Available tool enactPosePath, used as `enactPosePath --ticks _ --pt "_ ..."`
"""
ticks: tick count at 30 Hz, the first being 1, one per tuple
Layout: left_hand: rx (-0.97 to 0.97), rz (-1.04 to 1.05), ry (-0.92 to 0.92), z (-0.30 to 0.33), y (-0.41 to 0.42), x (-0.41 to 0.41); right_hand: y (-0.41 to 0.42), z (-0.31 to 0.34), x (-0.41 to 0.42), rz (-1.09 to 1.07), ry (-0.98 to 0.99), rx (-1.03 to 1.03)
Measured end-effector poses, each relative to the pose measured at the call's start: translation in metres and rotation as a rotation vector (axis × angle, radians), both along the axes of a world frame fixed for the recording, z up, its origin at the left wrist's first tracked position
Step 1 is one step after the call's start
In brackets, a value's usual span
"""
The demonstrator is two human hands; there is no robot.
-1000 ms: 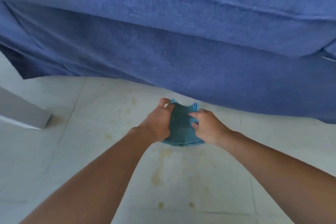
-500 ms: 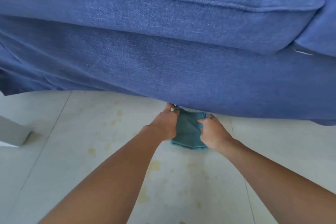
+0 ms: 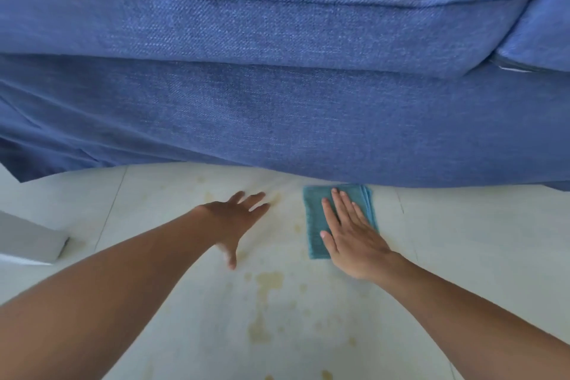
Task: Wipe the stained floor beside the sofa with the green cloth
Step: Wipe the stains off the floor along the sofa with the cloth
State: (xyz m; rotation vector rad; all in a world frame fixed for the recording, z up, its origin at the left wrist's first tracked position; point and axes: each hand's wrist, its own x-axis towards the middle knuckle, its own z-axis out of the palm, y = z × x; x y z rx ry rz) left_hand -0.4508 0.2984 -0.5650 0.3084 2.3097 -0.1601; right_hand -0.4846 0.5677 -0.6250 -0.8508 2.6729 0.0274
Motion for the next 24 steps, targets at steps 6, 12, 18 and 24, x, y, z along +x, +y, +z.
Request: enactPosePath --ticks 6,12,18,24 --pt "-0.047 -0.1 0.026 0.006 -0.005 -0.004 0.042 -0.008 0.002 -0.273 0.014 -0.009" --pt "0.066 0.046 0.077 -0.001 -0.026 0.012 -0.008 -0.011 0.007 -0.276 -0.014 -0.06" --pt "0.15 0.119 0.105 -0.016 -0.03 0.018 0.057 -0.007 0.006 -0.432 0.01 0.043" --pt "0.123 0.129 0.102 -0.013 -0.02 0.018 0.021 -0.008 0.027 -0.346 -0.051 0.012"
